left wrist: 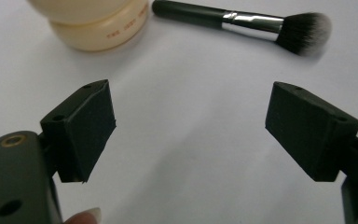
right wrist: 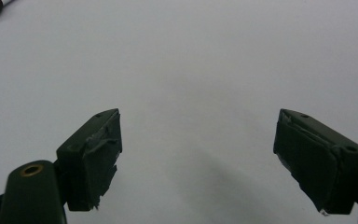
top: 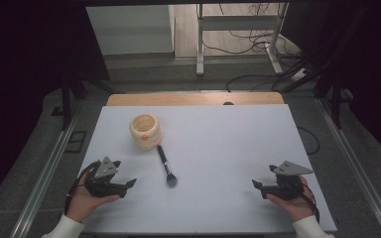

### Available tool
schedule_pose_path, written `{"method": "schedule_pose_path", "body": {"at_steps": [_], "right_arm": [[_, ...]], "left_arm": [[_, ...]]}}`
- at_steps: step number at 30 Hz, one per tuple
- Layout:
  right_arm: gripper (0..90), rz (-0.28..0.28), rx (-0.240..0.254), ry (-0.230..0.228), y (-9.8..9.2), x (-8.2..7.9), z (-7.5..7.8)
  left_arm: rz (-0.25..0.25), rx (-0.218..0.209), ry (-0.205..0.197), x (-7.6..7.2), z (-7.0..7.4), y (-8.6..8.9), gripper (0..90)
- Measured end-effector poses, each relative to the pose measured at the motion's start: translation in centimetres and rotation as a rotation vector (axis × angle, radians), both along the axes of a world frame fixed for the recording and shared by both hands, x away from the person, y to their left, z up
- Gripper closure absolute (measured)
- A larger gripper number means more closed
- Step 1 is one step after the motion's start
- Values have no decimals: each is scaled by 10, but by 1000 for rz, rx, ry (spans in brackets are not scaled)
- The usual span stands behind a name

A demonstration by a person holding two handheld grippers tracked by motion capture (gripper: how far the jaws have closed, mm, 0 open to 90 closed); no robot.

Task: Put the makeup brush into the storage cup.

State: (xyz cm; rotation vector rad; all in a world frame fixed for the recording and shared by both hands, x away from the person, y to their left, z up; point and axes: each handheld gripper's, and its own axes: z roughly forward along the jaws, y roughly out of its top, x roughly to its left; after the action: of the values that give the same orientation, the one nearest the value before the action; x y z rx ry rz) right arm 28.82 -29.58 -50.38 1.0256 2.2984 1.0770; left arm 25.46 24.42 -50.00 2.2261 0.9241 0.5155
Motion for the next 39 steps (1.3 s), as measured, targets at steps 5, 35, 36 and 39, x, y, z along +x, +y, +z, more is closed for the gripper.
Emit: {"method": "schedule_pose_path", "body": {"at_steps": [5, 35, 36, 39], "right_arm": [[160, -1, -1, 0, 0, -1, 0], [158, -4, -8, 2, -2, -2, -1], [158, -3, -7, 1, -2, -2, -1], [157, -3, -8, 2, -2, -2, -1]], "left_arm": [[-49, 34, 5, 6, 3, -6, 187], [-368, 105, -85, 35, 29, -30, 176], [-376, 119, -92, 38, 30, -31, 176], [-383, 136, -100, 42, 32, -33, 175]]}}
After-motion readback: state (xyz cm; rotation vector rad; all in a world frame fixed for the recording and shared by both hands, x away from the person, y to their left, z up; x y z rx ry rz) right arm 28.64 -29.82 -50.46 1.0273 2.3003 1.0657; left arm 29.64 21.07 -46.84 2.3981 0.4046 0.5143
